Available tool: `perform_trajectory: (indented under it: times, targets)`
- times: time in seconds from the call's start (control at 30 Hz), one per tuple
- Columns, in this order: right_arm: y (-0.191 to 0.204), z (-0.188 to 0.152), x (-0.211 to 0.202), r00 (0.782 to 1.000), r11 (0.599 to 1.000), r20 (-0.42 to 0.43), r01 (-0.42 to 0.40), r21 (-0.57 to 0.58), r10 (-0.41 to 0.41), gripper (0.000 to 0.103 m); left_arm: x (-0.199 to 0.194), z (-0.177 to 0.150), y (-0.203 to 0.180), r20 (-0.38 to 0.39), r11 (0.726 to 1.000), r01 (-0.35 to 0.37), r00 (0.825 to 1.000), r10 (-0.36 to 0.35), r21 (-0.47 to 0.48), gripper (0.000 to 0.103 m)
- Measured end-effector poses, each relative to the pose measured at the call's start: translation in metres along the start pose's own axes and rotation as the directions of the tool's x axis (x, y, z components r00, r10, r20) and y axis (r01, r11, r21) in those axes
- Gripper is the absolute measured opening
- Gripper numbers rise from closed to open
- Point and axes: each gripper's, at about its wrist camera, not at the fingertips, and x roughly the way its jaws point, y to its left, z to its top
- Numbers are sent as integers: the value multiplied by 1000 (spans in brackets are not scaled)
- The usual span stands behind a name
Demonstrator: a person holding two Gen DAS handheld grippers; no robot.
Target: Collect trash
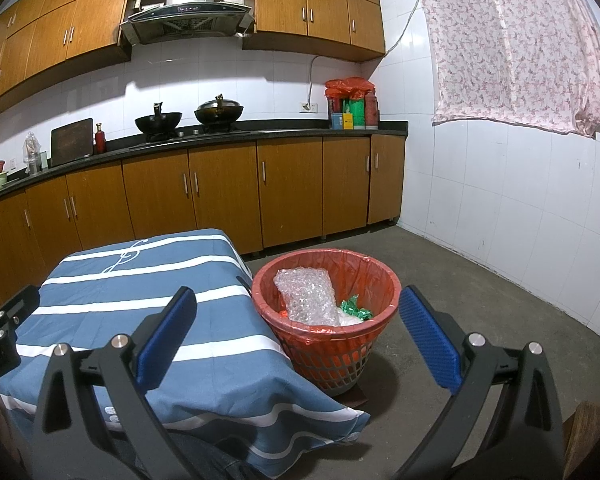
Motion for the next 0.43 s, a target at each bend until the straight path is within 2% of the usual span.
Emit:
perform_trajectory:
  times: [0.43]
  targets:
    - [-2,1,0,1000,1000,0,0,1,0,99,2,-3,0,-9,1000,2,1000,-2,-10,101]
